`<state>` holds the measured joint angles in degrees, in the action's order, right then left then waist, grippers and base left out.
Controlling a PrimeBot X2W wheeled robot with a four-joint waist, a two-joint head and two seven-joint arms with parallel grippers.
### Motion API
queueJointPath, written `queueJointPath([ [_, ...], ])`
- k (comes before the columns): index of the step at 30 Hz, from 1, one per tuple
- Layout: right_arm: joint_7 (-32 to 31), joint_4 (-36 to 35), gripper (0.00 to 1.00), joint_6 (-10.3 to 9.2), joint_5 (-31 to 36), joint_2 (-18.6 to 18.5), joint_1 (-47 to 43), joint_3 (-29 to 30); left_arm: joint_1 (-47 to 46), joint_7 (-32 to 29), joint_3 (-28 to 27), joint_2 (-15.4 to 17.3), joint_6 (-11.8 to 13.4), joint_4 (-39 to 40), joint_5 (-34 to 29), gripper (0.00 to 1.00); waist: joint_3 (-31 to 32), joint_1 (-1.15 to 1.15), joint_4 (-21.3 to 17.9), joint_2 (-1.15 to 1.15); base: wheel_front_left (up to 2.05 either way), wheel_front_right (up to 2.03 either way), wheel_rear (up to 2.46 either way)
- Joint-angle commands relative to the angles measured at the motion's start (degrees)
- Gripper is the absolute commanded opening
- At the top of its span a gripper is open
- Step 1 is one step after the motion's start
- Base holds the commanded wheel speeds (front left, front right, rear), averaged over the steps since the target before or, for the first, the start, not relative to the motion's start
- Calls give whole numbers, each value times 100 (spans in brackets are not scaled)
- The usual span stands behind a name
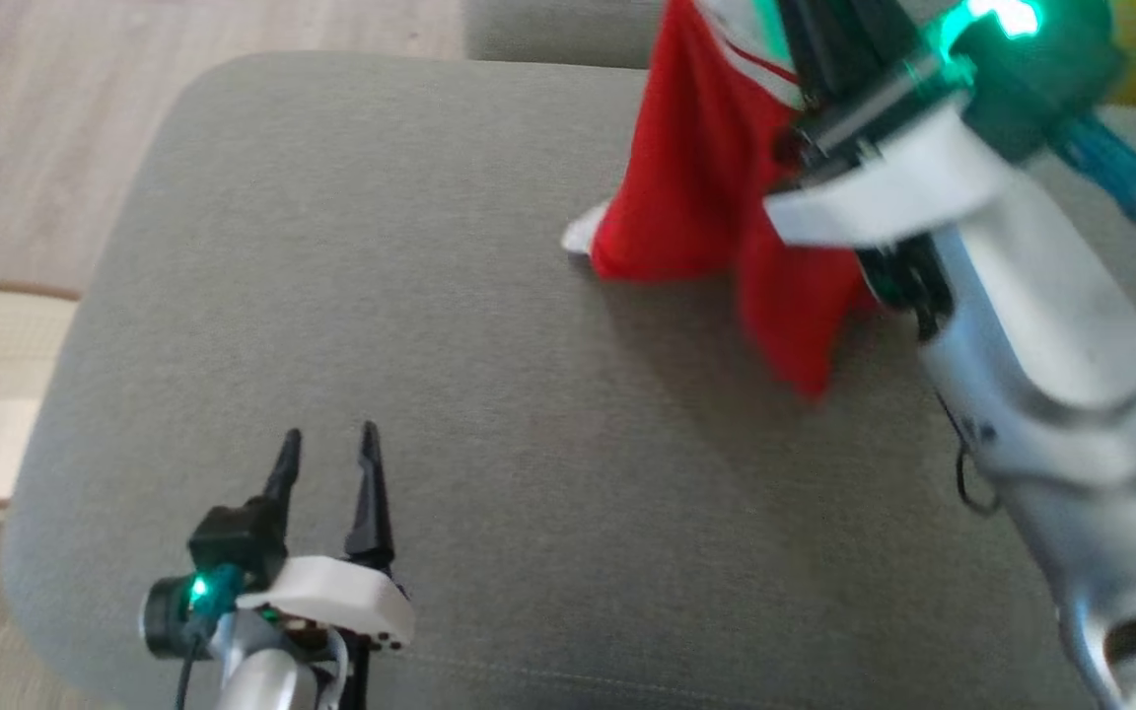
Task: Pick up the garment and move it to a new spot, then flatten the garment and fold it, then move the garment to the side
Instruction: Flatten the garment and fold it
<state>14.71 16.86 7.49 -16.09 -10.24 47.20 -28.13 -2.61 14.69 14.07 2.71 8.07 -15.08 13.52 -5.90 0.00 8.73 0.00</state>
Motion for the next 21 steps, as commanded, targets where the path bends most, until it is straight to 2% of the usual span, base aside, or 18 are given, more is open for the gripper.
queueJointPath([
  [1, 29, -41, 0, 0, -10, 142, 413, -179, -142, 31, -111, 17, 26, 139, 43, 100, 97, 0, 312, 0, 0, 0, 0],
  [5, 29, 526, 0, 0, 29, 405, 1303, -427, -97, 31, 115, 17, 65, 111, 150, 100, 119, 0, 752, 0, 0, 0, 0],
  [8, 29, 980, 0, 0, 159, 539, 1874, -144, -65, 31, 238, 17, 101, 105, 204, 100, 110, 0, 970, 0, 0, 0, 0],
  [11, 29, 1436, 0, 0, 410, 608, 2171, 349, -28, 31, 276, 17, 155, 117, 240, 100, 105, 0, 1012, 0, 0, 0, 0],
  [15, 29, 1873, 0, 0, 765, 540, 2094, 875, -71, 31, 268, 17, 196, 190, 260, 100, 16, 0, 817, 0, 0, 0, 0],
  [21, 29, 2274, 0, 0, 979, -16, 1137, 1332, -286, 31, 253, 17, 179, 275, 167, 100, -253, 0, 210, 0, 0, 0, 0],
])
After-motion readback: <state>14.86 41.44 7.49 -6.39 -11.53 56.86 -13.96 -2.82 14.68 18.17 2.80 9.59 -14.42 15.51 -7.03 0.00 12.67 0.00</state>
